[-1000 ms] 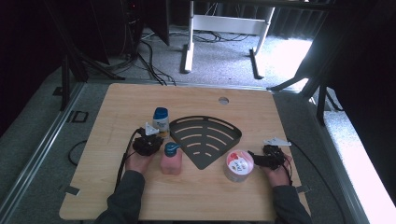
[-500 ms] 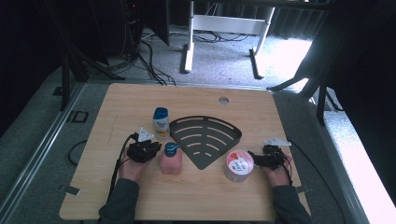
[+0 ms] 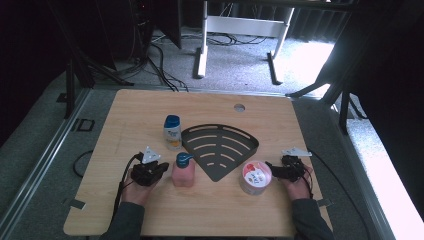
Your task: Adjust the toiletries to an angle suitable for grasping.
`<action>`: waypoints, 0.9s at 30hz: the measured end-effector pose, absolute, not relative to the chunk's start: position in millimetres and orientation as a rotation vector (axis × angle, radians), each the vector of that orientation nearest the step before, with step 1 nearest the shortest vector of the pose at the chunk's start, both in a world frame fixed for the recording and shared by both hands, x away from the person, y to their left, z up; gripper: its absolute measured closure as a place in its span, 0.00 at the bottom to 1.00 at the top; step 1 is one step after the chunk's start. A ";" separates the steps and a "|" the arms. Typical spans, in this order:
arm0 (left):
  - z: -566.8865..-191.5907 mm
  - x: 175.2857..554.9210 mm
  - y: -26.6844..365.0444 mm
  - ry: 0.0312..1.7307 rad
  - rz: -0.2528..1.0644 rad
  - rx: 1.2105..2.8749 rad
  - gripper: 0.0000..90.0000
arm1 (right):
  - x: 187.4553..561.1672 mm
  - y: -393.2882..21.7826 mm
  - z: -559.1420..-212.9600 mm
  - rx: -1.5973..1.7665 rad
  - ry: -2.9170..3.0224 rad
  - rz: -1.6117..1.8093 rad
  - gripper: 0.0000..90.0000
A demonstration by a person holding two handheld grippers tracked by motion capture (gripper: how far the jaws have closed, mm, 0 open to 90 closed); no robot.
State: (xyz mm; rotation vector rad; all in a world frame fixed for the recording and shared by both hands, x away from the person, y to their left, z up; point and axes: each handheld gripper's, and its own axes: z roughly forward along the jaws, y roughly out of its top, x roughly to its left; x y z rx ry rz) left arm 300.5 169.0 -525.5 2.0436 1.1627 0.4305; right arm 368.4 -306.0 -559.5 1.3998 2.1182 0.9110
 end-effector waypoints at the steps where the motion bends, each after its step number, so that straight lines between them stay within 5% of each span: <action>1: -524.7 297.3 168.3 1.163 0.425 2.038 0.99 | 368.4 -306.0 -559.5 1.400 2.118 0.911 0.21; 27: -519.9 246.7 150.6 1.052 0.372 2.090 0.98 | 368.4 -306.0 -559.5 1.400 2.118 0.911 0.21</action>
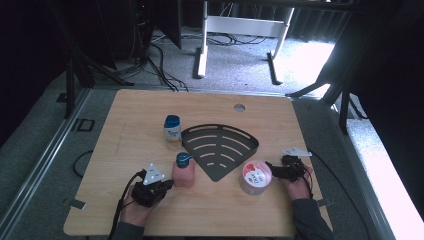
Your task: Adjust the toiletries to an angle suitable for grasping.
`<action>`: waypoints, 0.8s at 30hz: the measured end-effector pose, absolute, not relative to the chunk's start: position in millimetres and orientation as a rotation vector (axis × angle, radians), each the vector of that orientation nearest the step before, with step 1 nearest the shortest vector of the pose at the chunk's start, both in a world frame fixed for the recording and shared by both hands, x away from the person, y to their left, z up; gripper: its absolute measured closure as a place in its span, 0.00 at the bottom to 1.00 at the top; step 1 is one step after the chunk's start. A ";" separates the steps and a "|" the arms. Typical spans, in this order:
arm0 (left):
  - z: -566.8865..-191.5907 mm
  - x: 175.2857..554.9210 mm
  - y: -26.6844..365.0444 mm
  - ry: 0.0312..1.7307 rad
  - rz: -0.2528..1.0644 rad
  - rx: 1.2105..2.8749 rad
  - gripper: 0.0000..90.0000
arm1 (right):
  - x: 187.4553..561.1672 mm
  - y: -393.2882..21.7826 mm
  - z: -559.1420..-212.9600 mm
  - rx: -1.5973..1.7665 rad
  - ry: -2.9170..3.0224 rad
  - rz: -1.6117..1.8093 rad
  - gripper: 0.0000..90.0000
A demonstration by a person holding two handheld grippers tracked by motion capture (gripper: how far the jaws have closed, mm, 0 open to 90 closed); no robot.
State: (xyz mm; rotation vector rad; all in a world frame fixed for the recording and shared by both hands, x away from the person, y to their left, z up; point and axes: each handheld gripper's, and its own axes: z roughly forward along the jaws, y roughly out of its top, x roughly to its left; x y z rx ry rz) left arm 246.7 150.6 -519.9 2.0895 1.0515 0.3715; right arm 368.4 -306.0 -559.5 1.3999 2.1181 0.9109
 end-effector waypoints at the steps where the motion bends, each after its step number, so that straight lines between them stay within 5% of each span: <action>1: -519.7 245.8 148.3 1.035 0.371 2.095 0.98 | 368.4 -306.0 -559.5 1.399 2.118 0.911 0.21; 24: -514.6 277.4 150.4 1.079 0.471 2.122 0.98 | 368.4 -306.1 -559.5 1.399 2.118 0.911 0.21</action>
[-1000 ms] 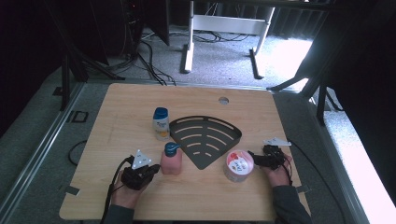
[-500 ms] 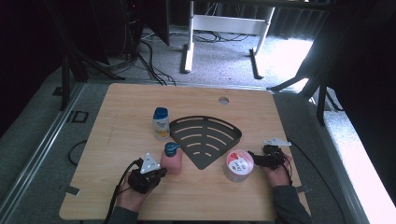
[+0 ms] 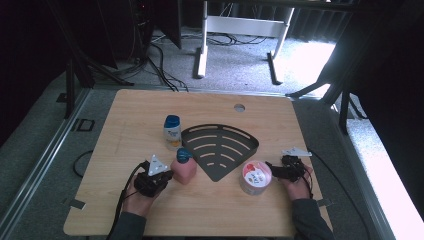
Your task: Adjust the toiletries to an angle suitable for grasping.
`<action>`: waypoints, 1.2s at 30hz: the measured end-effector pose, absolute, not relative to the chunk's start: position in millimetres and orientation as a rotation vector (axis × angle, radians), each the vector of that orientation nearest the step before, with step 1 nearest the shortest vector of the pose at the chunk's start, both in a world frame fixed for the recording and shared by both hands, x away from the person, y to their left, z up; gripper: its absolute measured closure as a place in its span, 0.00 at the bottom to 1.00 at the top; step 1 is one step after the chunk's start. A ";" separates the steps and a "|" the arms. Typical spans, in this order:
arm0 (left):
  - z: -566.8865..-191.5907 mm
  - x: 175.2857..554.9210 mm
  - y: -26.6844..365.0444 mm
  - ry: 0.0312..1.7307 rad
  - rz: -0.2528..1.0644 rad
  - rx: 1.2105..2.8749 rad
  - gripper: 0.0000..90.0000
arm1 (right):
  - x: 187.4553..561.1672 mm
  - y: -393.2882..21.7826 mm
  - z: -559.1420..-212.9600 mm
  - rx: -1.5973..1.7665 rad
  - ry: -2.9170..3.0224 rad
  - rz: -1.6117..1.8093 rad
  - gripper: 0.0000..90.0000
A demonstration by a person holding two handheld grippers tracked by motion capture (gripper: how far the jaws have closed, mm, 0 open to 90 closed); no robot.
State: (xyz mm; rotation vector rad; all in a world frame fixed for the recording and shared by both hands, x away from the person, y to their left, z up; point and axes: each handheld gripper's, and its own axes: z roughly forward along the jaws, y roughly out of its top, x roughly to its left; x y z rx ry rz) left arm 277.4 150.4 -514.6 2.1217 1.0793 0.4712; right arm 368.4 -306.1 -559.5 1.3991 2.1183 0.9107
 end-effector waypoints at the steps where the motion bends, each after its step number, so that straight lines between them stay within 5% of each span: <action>1: -514.7 279.8 150.6 1.084 0.471 2.120 0.98 | 368.4 -306.0 -559.5 1.399 2.118 0.911 0.21; 18: -488.5 262.4 125.8 0.925 0.393 2.137 0.98 | 368.4 -305.9 -559.5 1.401 2.117 0.912 0.21; 36: -491.9 293.2 81.3 0.883 0.372 2.139 0.99 | 368.4 -306.0 -559.5 1.400 2.118 0.912 0.21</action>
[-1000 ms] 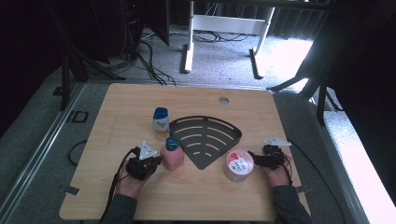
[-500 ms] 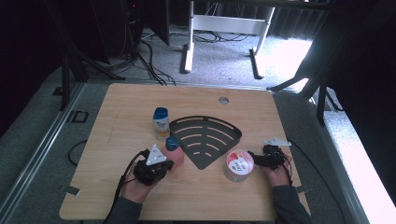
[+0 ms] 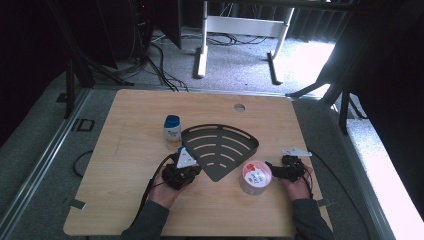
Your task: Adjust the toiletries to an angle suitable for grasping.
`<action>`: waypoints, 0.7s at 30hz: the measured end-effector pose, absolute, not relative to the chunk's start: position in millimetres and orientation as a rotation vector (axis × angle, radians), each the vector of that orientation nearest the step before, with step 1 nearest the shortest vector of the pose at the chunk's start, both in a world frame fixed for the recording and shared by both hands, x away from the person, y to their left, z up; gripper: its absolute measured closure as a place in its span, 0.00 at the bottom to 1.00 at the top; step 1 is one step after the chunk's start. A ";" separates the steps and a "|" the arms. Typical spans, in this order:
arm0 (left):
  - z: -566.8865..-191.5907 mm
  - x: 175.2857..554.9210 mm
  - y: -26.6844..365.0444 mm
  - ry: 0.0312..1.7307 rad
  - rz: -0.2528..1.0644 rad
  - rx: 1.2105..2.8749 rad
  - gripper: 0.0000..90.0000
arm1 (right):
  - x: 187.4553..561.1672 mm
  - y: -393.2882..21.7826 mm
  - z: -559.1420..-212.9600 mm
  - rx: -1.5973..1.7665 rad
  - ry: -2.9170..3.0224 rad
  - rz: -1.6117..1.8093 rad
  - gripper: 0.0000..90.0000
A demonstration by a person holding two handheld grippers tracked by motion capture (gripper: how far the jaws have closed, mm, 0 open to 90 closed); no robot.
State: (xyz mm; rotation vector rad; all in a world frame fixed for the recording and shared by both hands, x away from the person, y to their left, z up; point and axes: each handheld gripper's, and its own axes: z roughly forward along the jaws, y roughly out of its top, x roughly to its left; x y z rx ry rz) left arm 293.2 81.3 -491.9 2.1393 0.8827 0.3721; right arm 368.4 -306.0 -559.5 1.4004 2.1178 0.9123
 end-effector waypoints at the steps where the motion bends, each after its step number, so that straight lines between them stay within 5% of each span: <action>1: -492.5 294.6 81.8 0.886 0.373 2.145 1.00 | 368.4 -306.0 -559.5 1.400 2.118 0.912 0.21; 21: -494.6 303.4 97.4 0.950 0.395 2.109 1.00 | 368.4 -306.1 -559.5 1.400 2.118 0.912 0.21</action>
